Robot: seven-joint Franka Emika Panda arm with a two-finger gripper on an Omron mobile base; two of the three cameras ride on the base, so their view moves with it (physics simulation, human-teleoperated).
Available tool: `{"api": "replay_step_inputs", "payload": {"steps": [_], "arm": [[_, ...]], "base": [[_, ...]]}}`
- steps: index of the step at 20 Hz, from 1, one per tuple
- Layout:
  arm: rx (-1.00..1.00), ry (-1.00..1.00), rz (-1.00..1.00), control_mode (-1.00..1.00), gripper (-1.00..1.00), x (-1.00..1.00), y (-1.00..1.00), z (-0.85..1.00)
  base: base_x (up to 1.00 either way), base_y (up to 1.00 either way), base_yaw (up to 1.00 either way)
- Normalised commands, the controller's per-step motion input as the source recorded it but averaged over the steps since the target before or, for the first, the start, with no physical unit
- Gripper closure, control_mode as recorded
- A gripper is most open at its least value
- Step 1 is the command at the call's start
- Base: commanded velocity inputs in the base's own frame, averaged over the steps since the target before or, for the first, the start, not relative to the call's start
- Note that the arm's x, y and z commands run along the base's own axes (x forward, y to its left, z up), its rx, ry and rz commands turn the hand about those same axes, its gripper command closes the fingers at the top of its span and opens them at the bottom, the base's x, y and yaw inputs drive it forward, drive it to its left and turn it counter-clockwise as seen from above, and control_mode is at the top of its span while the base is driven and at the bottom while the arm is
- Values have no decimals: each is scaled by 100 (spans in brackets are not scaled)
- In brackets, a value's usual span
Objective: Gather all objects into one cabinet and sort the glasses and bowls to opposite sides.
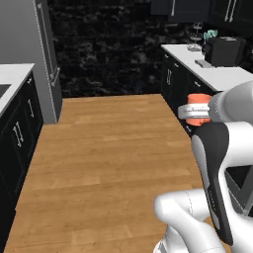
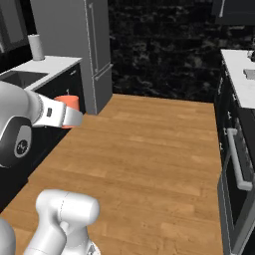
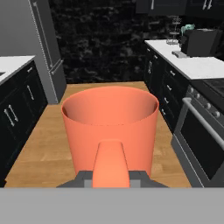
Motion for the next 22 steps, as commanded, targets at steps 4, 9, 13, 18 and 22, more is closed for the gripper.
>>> {"api": "replay_step_inputs", "payload": {"steps": [4,9,13,18,22], "arm": [[0,0,0,100,100,0,0,0],[0,0,0,100,100,0,0,0],[0,0,0,100,100,0,0,0],[0,0,0,100,100,0,0,0],[0,0,0,100,100,0,0,0]], "base": [[100,8,0],[100,10,0],[100,12,0],[100,9,0],[100,3,0]]}}
